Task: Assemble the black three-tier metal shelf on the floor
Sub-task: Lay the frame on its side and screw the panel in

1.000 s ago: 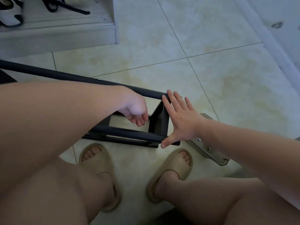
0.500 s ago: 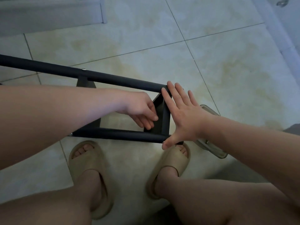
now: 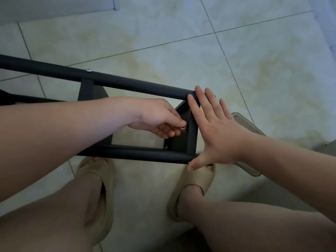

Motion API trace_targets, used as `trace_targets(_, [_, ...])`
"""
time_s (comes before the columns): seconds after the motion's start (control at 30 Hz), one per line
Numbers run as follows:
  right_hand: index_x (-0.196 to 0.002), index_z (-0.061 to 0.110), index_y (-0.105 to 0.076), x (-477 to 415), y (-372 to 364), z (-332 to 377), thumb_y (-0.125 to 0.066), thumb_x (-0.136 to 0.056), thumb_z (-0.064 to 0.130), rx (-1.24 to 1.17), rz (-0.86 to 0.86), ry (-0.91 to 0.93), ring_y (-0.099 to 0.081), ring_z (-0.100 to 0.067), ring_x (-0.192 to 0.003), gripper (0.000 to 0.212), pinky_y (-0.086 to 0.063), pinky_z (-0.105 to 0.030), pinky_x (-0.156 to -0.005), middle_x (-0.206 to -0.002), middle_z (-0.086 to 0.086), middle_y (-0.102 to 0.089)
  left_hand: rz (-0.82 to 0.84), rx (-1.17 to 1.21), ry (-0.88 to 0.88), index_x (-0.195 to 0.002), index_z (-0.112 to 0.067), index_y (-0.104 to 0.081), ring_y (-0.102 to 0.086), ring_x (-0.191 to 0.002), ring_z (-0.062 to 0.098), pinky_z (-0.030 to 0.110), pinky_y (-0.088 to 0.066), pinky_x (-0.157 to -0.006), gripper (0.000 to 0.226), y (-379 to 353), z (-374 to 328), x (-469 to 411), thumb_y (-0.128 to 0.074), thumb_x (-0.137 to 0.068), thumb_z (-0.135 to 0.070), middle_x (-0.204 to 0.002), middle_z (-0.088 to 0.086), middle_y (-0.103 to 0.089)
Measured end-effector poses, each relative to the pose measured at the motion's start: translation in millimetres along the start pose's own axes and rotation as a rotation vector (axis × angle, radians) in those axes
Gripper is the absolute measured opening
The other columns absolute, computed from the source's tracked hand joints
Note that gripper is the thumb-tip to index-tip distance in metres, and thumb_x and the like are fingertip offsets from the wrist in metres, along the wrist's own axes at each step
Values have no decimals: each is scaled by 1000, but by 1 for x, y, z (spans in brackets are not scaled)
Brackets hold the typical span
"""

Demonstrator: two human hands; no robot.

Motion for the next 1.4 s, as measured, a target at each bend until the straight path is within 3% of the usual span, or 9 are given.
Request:
trace_targets(0.27, [-149, 22, 40, 0, -3, 0, -44, -41, 104, -20, -59, 17, 47, -24, -141, 159, 17, -50, -120, -153, -1, 51, -27, -32, 79, -90, -9, -72, -70, -68, 15, 28, -57, -68, 7, -11, 7, -6, -66, -92, -9, -85, 9, -76])
trace_targets(0.43, [-147, 23, 42, 0, -3, -2, -44, -41, 103, -41, -60, 25, 49, -22, -140, 159, 18, -48, -120, -151, 0, 53, 99, -96, 149, -67, -20, -78, -69, -68, 11, 23, -55, -67, 28, -15, 7, -12, -68, -89, -7, -86, 6, -77])
trace_targets(0.6, [-148, 23, 42, -1, -4, -2, -44, -41, 102, -58, -63, 35, 50, -21, -139, 157, 19, -47, -118, -151, 1, 53, 150, -218, 200, -84, -15, -76, -66, -69, 9, 21, -50, -68, 9, -19, 4, -19, -71, -87, -8, -86, 2, -77])
trace_targets(0.73, [-148, 23, 41, -1, -4, -2, -43, -41, 103, -63, -69, 39, 49, -21, -139, 157, 20, -46, -118, -151, 1, 53, 166, -247, 212, -89, -11, -74, -66, -67, 9, 21, -50, -67, 7, -25, 2, -24, -70, -87, -6, -82, 2, -75])
trace_targets(1.4, [-149, 21, 39, -1, -4, 1, -49, -43, 102, -70, -63, 38, 47, -24, -141, 160, 14, -52, -122, -152, -1, 51, 205, -202, 283, -85, -16, -76, -63, -71, 12, 26, -49, -74, 10, -21, 11, -22, -68, -87, -11, -82, 0, -74])
Point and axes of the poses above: each hand's wrist, its own x-axis away from the middle knuckle, its own y-axis out of the back of the hand, z = x × y, the point moved 3 cm from there along -x, towards the middle knuckle
